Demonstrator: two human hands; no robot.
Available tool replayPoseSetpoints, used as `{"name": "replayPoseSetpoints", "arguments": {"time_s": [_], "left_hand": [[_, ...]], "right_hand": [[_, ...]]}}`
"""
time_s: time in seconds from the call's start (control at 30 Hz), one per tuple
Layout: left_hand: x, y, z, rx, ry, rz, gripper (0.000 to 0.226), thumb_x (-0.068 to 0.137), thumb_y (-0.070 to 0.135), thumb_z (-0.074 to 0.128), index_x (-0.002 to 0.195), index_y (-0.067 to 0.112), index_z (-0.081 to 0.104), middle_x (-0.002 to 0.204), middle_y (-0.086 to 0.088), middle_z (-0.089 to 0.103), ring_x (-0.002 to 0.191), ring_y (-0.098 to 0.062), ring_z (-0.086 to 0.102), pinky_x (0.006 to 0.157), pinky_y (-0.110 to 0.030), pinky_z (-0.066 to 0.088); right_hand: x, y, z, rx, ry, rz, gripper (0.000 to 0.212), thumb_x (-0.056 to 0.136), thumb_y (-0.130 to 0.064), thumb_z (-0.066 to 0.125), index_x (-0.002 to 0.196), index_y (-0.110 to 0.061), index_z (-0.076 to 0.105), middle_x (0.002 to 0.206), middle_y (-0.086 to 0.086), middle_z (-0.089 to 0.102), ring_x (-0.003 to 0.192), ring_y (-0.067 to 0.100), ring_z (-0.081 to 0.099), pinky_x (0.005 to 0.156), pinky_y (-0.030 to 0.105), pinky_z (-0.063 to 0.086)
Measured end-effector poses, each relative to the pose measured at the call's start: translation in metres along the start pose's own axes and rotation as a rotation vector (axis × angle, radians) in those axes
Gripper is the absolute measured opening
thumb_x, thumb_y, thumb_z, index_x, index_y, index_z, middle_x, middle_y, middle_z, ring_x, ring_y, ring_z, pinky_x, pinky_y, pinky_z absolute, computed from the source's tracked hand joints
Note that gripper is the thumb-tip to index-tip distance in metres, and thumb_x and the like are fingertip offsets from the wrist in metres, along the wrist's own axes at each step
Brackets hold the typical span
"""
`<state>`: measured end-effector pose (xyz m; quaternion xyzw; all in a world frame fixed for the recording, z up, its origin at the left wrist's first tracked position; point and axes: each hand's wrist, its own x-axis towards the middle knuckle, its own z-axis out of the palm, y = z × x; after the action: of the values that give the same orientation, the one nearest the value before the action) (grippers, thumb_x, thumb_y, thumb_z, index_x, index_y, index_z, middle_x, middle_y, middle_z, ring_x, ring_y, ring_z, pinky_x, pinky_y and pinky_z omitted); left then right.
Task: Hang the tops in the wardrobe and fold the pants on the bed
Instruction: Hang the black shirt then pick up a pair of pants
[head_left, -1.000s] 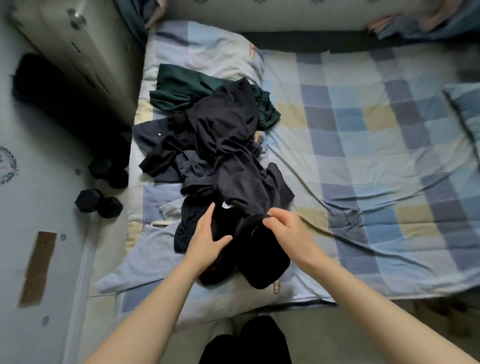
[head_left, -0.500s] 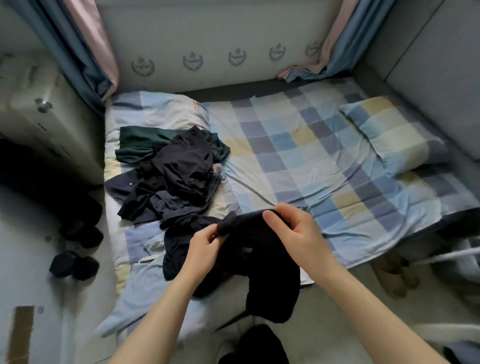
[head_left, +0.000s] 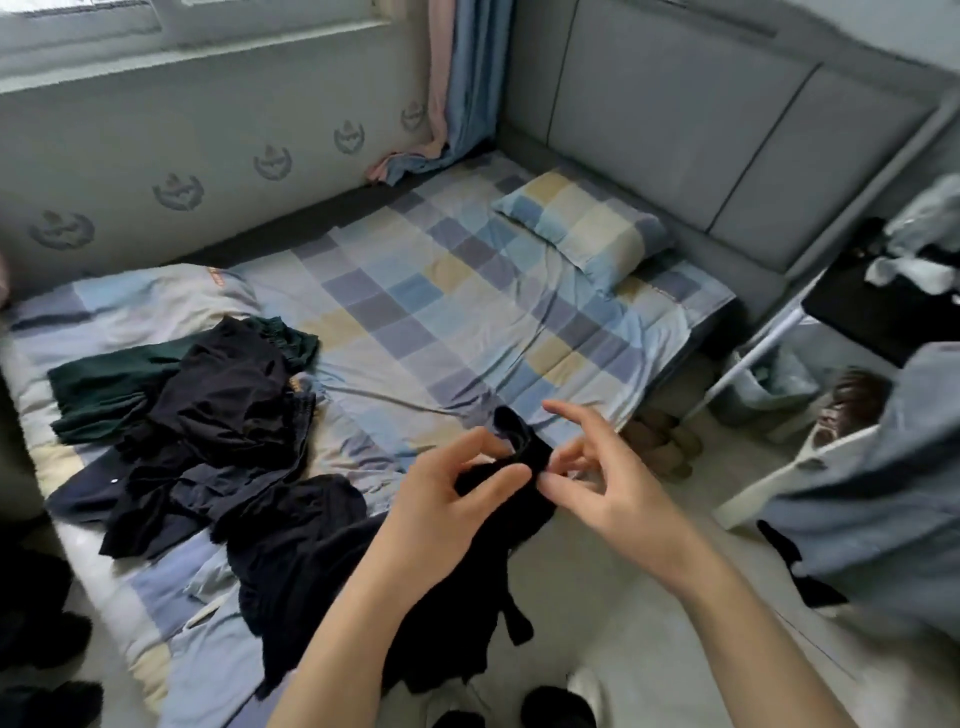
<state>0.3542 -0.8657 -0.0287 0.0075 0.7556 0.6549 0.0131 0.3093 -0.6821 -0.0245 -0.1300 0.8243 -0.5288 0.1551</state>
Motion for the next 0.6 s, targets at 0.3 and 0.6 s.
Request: {"name": "replayPoseSetpoints", "arguments": {"time_s": [0.3,0.6], "left_hand": [[0.012,0.021,0.097,0.189,-0.358,0.017,0.006,0.09,0.03,0.065,0.088,0.035,0.068,0.083,0.018,0.07,0.076,0.004,0.064,0.068,-0.007,0.042],[0.03,0.042,0.237,0.433,-0.516,0.075,0.014,0.091,0.043,0.059,0.088,0.034,0.068,0.079,0.013,0.069,0.073,-0.002,0.063,0.066,-0.023,0.049]], "right_hand": [[-0.068,0.034,-0.081,-0.233,-0.036,-0.006,0.084,0.081,0.007,0.052,0.124,-0.065,0.042,0.137,-0.022,0.028,0.133,-0.006,0.022,0.106,0.005,0.018],[-0.146,0.09,-0.207,-0.163,0.312,0.161,0.027,0.08,-0.002,0.049,0.07,-0.025,0.038,0.07,-0.001,0.047,0.066,0.013,0.044,0.062,0.029,0.037]]}}
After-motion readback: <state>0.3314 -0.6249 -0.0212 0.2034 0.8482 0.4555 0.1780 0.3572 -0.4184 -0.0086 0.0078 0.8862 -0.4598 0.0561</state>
